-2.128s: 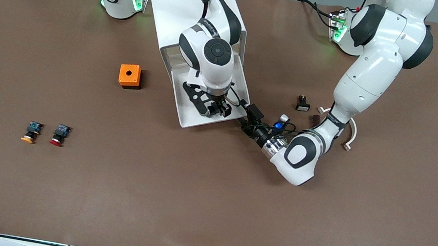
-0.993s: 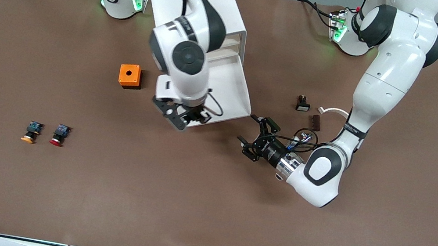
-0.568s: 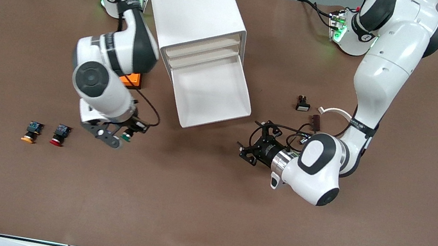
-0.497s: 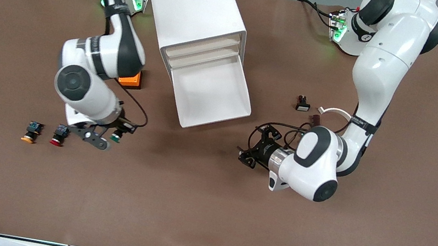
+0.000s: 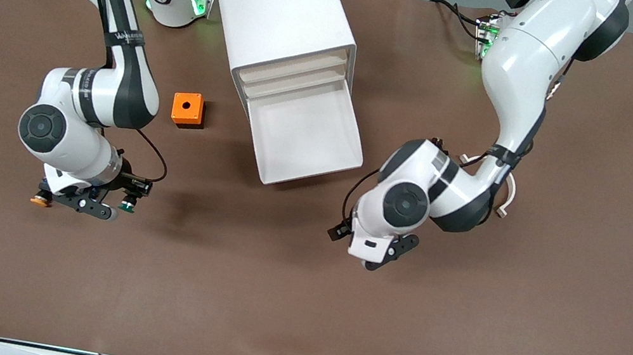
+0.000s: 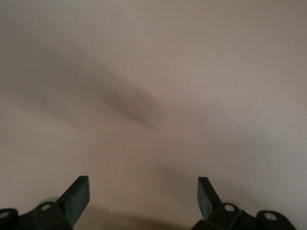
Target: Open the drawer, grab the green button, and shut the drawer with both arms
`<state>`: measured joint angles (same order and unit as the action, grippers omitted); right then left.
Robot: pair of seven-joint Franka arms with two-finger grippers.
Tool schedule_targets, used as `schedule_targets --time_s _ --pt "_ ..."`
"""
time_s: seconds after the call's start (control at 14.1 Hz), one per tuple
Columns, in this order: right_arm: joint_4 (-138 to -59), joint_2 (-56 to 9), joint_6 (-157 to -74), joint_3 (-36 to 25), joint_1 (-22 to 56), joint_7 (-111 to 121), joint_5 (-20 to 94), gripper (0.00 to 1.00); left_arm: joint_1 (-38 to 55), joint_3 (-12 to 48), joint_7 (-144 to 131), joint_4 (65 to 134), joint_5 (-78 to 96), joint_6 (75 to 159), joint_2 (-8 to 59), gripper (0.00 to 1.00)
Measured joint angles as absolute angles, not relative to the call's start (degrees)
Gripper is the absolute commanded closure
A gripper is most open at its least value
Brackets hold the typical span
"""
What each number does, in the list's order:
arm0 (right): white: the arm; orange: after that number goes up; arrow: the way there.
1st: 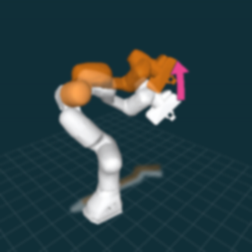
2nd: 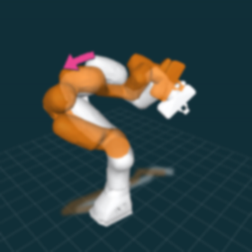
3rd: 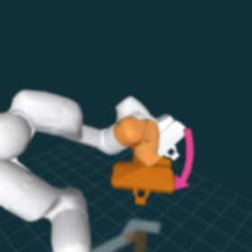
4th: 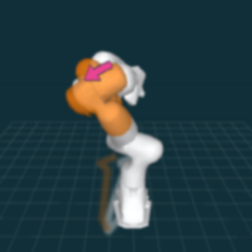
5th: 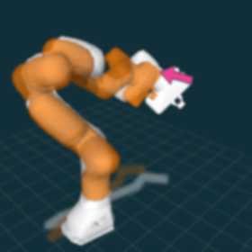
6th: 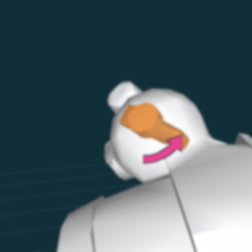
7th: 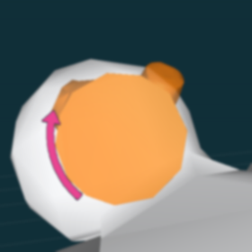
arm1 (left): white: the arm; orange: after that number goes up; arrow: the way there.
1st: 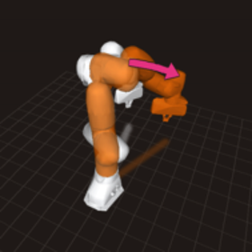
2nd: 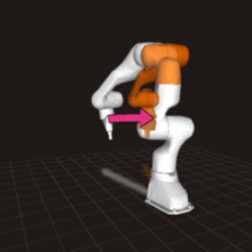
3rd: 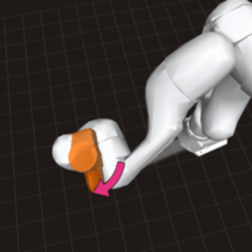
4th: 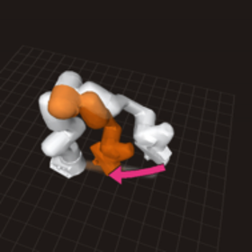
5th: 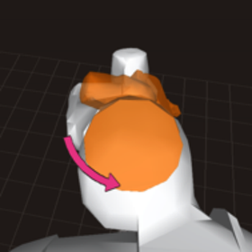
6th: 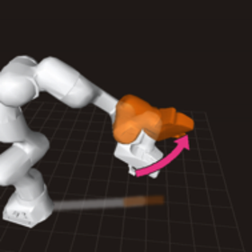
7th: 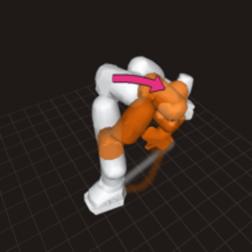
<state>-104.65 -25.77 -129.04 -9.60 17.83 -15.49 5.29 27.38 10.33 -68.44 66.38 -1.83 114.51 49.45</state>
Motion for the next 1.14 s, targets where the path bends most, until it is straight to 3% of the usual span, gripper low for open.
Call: schedule_targets --time_s 0.21,1.14 --pt "-110.02 -26.72 -136.62 -9.56 15.05 -10.50 5.29 1.00 29.88 10.36 -67.81 67.52 -6.94 116.94 49.47 0.01" --pt "-112.12 -32.14 -143.98 -8.81 13.29 -8.74 6.63 0.99 37.67 10.42 -67.48 73.00 -8.37 122.35 49.76 0.01"
